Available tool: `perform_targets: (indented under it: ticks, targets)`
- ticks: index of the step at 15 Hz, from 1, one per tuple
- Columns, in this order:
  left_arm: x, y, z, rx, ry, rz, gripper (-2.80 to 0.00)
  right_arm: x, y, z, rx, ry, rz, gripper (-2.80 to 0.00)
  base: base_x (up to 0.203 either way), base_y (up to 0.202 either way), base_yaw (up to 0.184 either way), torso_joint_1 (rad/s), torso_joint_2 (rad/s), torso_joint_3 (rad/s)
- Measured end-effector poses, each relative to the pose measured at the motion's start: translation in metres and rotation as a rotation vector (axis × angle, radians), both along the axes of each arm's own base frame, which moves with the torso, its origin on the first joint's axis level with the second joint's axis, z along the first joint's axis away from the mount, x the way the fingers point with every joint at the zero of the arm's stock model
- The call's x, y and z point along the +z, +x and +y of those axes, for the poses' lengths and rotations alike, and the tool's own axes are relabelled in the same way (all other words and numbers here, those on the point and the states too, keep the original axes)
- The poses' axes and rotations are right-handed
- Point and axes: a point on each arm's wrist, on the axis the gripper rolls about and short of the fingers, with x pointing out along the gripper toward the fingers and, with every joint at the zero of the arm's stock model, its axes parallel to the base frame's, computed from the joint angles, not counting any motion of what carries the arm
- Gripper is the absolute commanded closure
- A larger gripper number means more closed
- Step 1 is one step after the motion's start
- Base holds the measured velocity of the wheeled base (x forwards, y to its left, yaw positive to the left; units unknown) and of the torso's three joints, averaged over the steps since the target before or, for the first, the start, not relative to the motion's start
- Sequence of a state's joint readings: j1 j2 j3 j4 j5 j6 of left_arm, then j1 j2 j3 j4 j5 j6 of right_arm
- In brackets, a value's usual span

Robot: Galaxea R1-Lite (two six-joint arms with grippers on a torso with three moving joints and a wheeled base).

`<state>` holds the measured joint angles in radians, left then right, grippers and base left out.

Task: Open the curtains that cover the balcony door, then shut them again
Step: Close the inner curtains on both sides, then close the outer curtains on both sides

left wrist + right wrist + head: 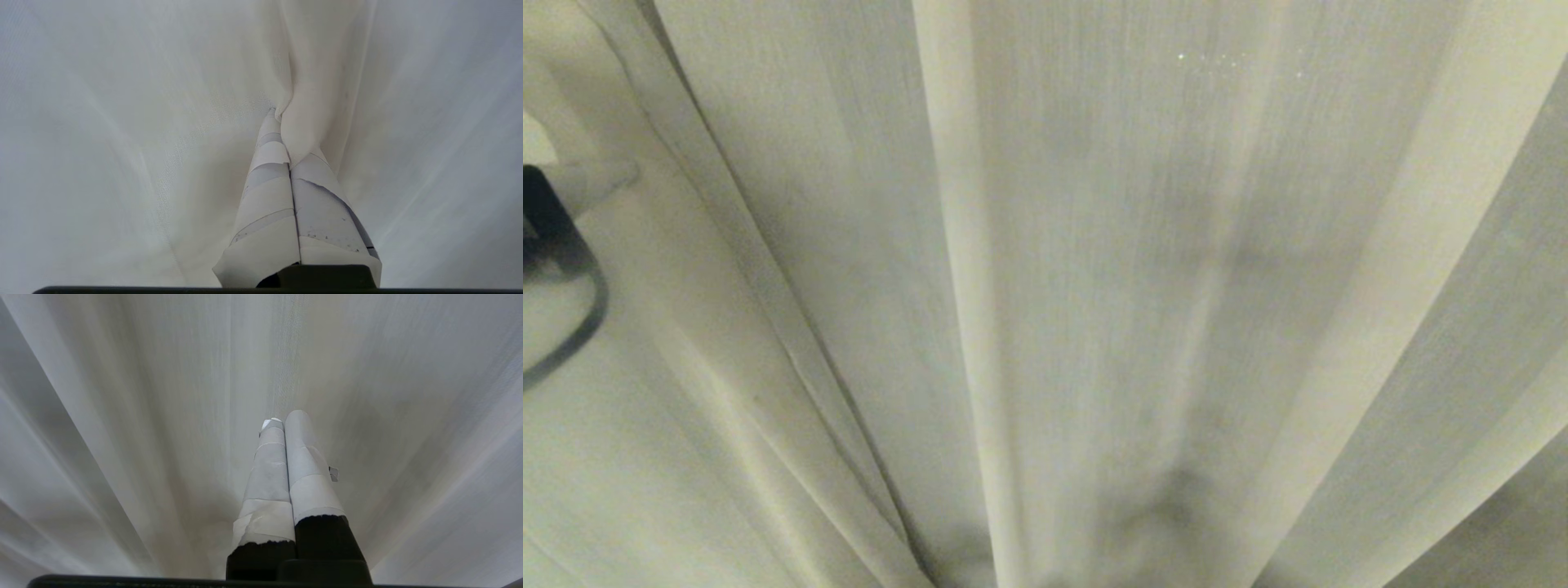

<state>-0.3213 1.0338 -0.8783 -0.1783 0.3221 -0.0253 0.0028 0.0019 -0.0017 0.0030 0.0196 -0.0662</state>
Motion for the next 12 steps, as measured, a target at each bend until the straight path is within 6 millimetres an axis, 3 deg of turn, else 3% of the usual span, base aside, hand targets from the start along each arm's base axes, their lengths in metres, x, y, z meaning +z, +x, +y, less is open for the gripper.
perform_targets:
  ticks: [12]
  targets:
    - [-0.018,-0.011,0.011,0.102,0.008,0.029,0.00,0.000,0.000,0.000,0.000,0.000,0.000,0.00,0.000,0.000,0.000,0.000,0.00,0.000]
